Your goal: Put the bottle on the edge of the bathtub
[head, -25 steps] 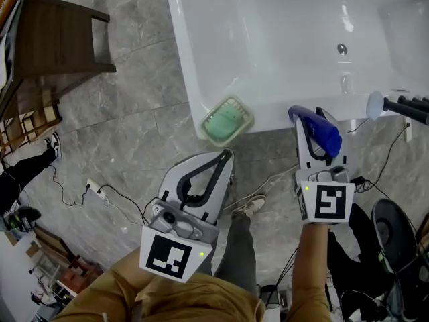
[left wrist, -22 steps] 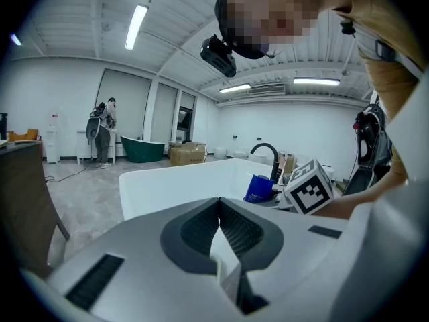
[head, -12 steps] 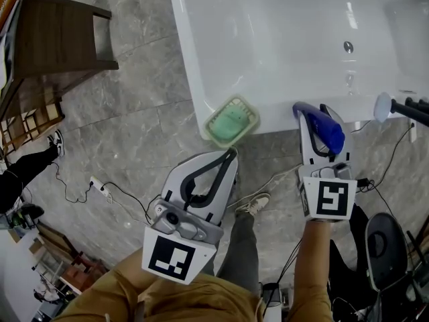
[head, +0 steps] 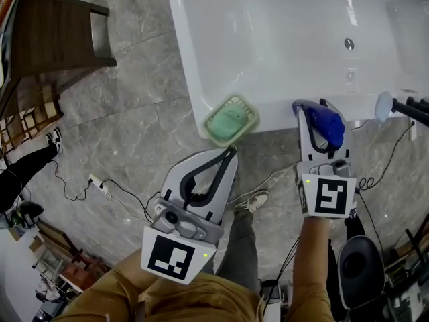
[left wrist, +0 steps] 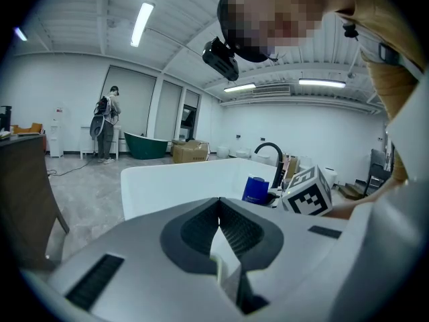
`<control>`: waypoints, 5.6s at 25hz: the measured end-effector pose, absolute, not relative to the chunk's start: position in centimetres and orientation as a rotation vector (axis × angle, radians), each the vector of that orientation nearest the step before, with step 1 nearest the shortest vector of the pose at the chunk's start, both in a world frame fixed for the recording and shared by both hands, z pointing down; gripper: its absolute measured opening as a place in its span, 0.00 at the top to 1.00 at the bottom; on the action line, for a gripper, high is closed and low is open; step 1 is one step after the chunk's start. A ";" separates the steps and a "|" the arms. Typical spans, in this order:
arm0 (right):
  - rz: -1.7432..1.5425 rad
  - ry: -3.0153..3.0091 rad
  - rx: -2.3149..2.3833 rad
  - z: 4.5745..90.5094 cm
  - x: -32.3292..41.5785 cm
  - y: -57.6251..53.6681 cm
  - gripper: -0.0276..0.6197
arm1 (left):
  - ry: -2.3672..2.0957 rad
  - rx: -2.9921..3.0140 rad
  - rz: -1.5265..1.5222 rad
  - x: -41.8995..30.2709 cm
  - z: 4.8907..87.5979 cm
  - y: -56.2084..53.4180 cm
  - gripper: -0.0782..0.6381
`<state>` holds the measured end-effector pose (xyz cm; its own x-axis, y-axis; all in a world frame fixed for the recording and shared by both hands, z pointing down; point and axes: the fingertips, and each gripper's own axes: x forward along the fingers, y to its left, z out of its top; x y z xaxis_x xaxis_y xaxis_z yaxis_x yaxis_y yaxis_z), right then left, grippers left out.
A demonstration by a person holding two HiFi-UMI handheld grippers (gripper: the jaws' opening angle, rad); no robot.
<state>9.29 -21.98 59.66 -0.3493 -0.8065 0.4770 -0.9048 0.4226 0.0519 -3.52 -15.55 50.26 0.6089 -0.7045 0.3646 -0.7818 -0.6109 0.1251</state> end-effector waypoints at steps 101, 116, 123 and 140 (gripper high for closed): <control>0.333 -2.157 1.413 48.2 13.1 -13.6 0.95 | -1.333 2.677 0.349 -3.3 37.5 -8.8 0.88; 0.308 -2.200 1.514 39.3 15.3 -10.9 0.95 | -1.347 2.793 0.261 -0.5 29.5 -7.3 0.88; 0.256 -2.224 1.555 34.5 16.3 -9.4 0.95 | -1.352 2.841 0.238 0.1 26.4 -5.8 0.88; 0.078 -2.337 1.615 22.3 16.4 -2.9 0.95 | -1.329 2.850 0.080 2.4 20.6 -2.2 0.88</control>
<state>16.38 -2.88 22.30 -0.3237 -0.9058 0.2733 -0.9221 0.3668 0.1235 2.45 -2.24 20.57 0.6418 -0.7656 0.0444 -0.7654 -0.6431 -0.0248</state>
